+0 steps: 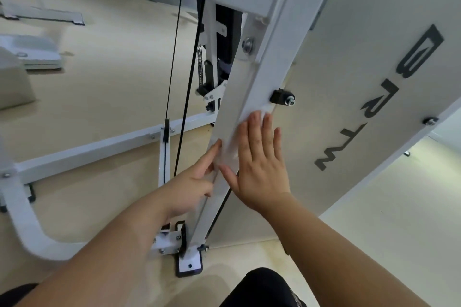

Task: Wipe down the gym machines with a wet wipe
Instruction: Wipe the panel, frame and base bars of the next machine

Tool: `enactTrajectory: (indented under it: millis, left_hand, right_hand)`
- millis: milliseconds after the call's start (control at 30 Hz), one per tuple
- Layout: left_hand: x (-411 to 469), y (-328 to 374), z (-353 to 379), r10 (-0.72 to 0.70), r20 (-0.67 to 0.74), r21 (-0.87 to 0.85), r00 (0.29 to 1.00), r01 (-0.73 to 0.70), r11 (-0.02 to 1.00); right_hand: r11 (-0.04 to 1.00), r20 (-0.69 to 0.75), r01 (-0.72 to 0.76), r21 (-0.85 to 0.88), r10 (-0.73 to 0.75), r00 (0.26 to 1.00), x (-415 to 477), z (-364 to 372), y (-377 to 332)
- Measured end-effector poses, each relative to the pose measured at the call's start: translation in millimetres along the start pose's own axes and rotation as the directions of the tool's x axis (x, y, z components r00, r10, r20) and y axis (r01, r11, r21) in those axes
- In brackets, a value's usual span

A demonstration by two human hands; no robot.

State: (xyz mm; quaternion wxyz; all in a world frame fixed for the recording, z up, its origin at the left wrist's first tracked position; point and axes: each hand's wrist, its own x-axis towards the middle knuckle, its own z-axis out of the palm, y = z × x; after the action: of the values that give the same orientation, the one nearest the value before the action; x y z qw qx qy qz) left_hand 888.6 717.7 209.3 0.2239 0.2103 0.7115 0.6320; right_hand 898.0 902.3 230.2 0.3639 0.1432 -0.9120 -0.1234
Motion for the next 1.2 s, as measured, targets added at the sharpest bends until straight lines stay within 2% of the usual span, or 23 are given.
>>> enactTrajectory:
  millis: [100,300,367,500,633,767,833,967,1100,1200]
  left_hand:
    - [-1,1,-7,0.017,0.001,-0.024,1.0,-0.017,1.0]
    - [-5,9,-17,-0.021,-0.015,-0.119,1.0,0.019,0.993]
    - [-5,14,-22,-0.06,-0.033,-0.171,0.998,0.054,0.984]
    - [15,17,-33,-0.072,-0.226,-0.186,0.971,0.03,0.982]
    - [37,-4,-21,0.073,-0.392,-0.043,0.917,-0.098,0.994]
    - [35,-45,8,0.348,-0.424,0.143,0.836,-0.318,0.937]
    - [37,-66,15,0.43,-0.427,0.188,0.795,-0.387,0.903]
    - [34,-100,28,0.401,-0.466,0.163,0.788,-0.369,0.915]
    - [25,-110,31,0.393,-0.417,0.236,0.82,-0.319,0.918]
    - [19,-101,36,0.288,-0.456,0.088,0.842,-0.28,0.956]
  right_hand:
    - [0.999,-0.071,-0.032,0.037,0.035,0.997,26,-7,-2]
    - [0.998,0.11,0.063,0.008,-0.063,0.992,-20,13,-17]
    - [0.996,0.065,0.089,0.008,-0.09,0.994,-15,13,-15]
    - [0.995,-0.134,0.1,0.027,-0.095,0.986,4,29,-15]
    - [0.987,-0.223,0.157,-0.024,-0.159,0.962,0,41,-5]
    - [0.953,-0.239,0.289,-0.087,-0.301,0.923,-4,45,21]
    - [0.933,-0.232,0.341,-0.111,-0.358,0.904,-8,53,27]
    - [0.898,-0.196,0.411,-0.158,-0.436,0.878,-9,50,33]
    - [0.932,-0.248,0.309,-0.19,-0.35,0.903,20,23,39]
    - [0.888,-0.096,0.407,-0.215,-0.434,0.896,5,24,32]
